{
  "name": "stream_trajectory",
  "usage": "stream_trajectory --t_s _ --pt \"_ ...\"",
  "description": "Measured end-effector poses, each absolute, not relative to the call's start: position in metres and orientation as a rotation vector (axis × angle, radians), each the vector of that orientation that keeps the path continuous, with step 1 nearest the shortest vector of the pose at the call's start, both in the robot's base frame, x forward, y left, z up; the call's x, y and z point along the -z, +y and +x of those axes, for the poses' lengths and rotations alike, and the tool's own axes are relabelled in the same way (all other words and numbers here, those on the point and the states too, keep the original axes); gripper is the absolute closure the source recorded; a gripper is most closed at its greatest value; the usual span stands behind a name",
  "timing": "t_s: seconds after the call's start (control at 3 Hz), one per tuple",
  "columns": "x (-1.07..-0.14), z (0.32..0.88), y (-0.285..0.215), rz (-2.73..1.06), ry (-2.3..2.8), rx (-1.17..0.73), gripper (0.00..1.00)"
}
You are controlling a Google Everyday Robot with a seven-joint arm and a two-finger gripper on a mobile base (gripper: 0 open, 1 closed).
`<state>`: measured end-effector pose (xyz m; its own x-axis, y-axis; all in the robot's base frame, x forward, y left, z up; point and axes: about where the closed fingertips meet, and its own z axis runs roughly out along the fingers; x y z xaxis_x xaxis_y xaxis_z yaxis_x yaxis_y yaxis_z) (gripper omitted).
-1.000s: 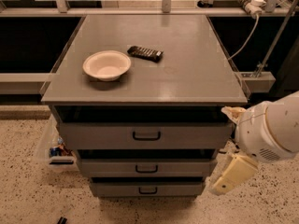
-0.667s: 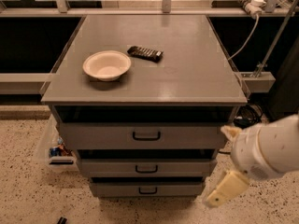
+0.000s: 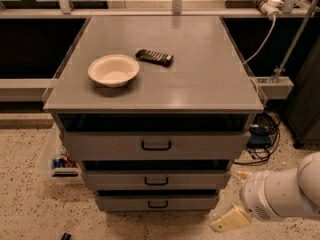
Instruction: Open bottom drawer
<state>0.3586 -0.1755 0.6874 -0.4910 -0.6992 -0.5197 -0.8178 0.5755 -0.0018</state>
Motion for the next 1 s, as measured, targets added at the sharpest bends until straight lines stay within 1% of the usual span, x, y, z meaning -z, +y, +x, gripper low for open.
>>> stream_trajectory --t_s 0.33,1.0 --pt "-0.6893 0.3596 -0.1755 -1.215 2.336 -0.334 0.43" --pt "-0.6893 0.3596 -0.1755 -1.215 2.336 -0.334 0.88"
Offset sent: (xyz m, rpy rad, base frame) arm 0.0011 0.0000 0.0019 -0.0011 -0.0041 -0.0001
